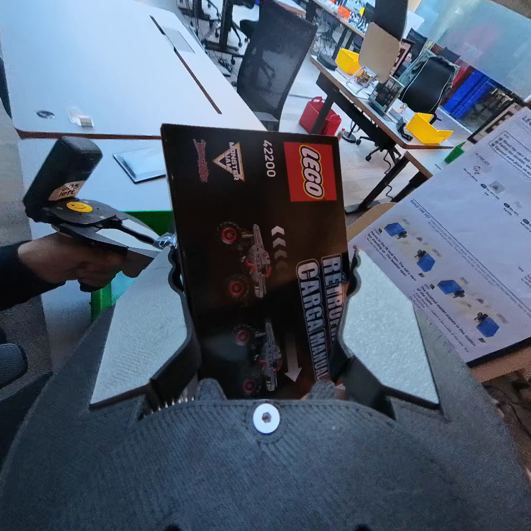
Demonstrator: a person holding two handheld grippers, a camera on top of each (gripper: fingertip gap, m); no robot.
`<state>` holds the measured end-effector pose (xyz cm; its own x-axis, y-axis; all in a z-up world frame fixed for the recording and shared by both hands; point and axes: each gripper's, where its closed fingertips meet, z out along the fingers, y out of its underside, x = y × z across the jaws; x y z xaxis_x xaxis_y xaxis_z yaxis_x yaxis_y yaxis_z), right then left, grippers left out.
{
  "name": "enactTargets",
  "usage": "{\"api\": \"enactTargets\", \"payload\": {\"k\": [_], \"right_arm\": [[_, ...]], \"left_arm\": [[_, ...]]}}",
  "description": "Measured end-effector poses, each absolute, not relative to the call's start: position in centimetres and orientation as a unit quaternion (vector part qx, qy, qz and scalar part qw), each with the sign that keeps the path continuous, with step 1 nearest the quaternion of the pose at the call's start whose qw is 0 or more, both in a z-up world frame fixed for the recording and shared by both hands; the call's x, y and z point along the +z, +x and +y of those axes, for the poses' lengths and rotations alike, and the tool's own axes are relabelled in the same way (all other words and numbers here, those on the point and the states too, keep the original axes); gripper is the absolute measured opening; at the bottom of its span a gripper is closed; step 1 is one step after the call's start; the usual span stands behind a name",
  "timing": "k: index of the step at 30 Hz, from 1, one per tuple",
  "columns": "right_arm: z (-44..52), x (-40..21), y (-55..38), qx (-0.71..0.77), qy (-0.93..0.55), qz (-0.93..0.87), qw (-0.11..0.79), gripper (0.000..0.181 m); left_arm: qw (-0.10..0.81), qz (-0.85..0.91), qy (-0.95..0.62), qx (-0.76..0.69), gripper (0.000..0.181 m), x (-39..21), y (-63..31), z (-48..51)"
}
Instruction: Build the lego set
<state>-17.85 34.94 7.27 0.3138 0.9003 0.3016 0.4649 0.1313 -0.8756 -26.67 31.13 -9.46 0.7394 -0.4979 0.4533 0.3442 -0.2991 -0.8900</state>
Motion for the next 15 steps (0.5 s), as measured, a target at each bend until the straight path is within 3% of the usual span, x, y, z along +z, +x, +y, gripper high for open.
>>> {"api": "enactTargets", "payload": {"k": [15], "right_arm": [[35.3,7.7,-25.7,0.096,-0.635,-0.627,0.441,0.115]], "left_arm": [[0.577,0.013,-0.708,-0.406,0.002,-11.5,-28.9,32.2]]}}
